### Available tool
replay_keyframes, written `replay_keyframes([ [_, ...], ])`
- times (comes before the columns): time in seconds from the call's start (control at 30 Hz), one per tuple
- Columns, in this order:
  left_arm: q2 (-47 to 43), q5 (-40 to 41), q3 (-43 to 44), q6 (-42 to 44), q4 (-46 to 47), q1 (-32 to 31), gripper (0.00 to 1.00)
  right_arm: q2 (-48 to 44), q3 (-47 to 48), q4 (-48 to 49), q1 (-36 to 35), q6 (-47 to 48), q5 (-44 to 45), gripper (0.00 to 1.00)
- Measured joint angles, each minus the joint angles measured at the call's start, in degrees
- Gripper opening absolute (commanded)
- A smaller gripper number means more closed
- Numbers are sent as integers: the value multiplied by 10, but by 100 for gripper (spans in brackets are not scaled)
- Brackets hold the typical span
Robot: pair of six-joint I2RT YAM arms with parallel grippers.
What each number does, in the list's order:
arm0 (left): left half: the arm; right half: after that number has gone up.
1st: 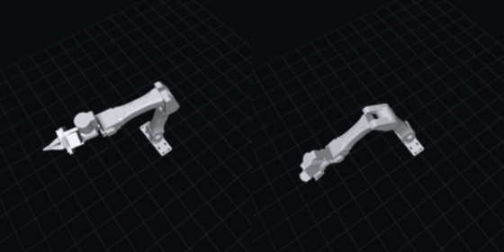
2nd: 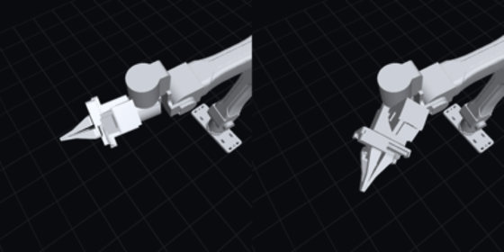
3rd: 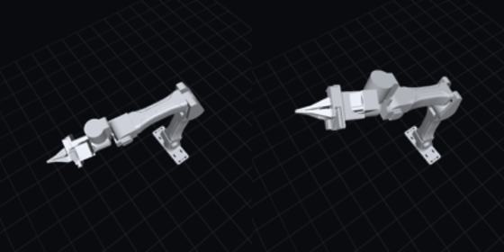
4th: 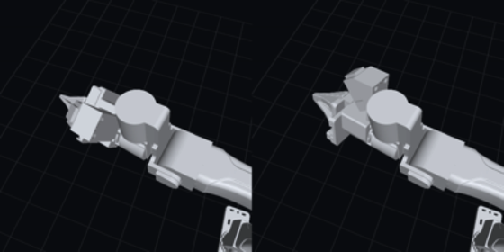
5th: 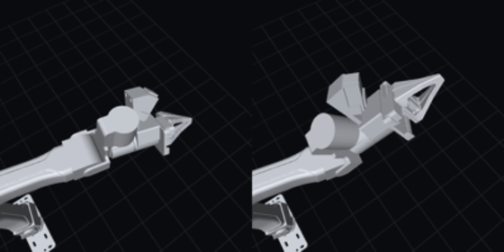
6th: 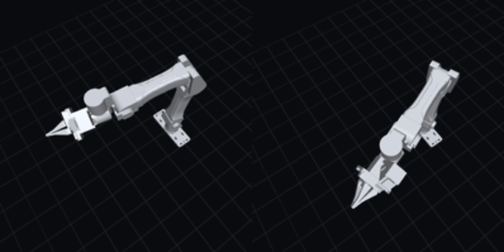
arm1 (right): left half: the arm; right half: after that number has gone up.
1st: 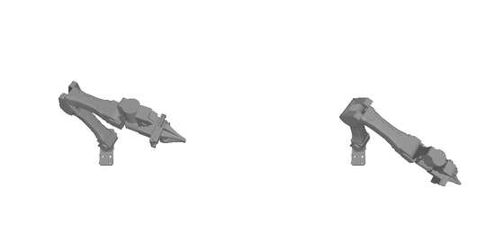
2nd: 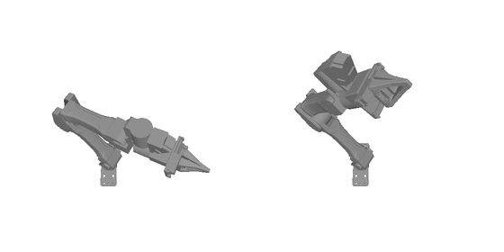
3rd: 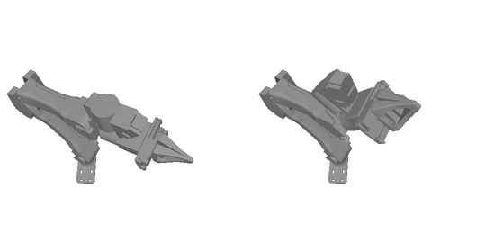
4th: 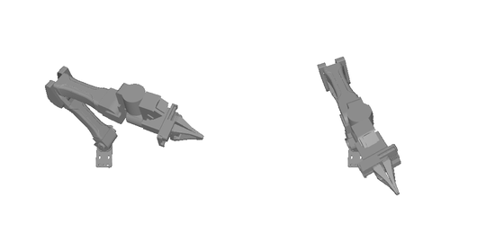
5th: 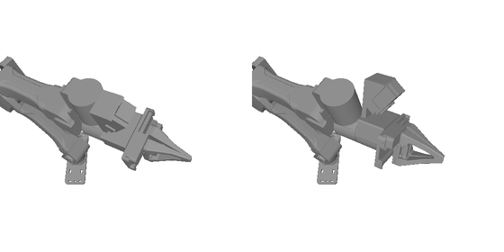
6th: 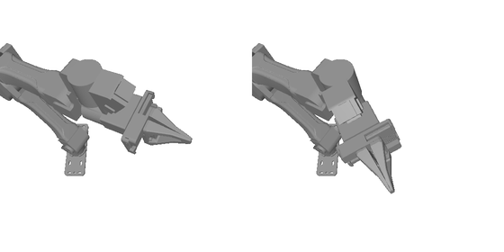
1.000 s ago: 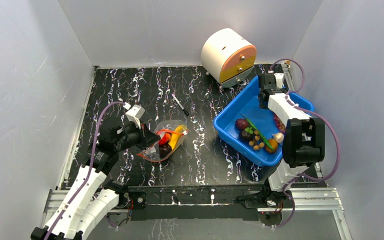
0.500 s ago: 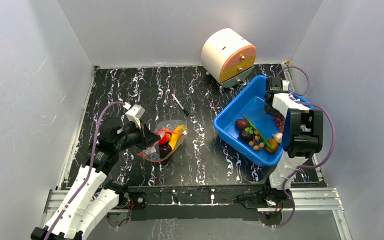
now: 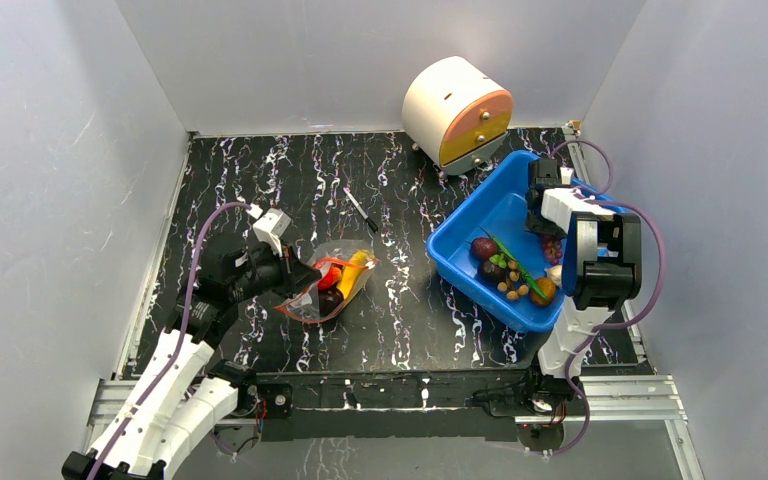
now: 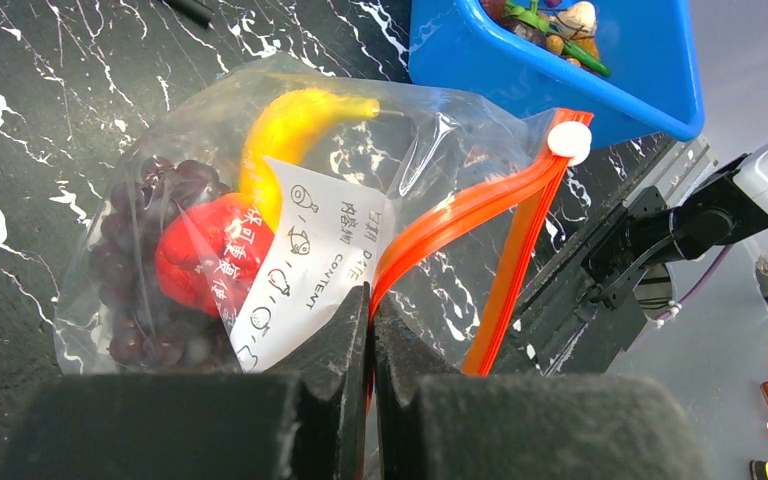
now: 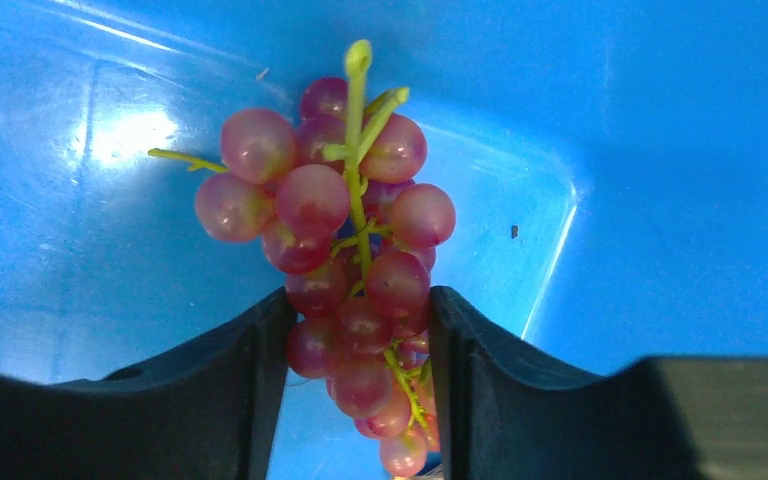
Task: Place the food in the zip-top bag and seal the zipper
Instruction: Pick up the fake fruit from the bin.
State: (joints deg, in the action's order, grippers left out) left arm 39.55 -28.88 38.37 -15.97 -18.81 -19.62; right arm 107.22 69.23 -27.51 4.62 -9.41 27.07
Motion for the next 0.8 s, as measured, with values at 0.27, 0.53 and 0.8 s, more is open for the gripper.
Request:
replay_keyframes([
  [0.27,-4,6,0,1,0,0,0,-4,-8,5,-1,-12,-20,33],
  [0.53,-9,10,0,-5,1,0,0,-53,-20,-23,-31,-33,-44,26],
  [0.8,-2,18,1,-28,8,0,0,-129,-21,-54,-76,-42,-46,27],
])
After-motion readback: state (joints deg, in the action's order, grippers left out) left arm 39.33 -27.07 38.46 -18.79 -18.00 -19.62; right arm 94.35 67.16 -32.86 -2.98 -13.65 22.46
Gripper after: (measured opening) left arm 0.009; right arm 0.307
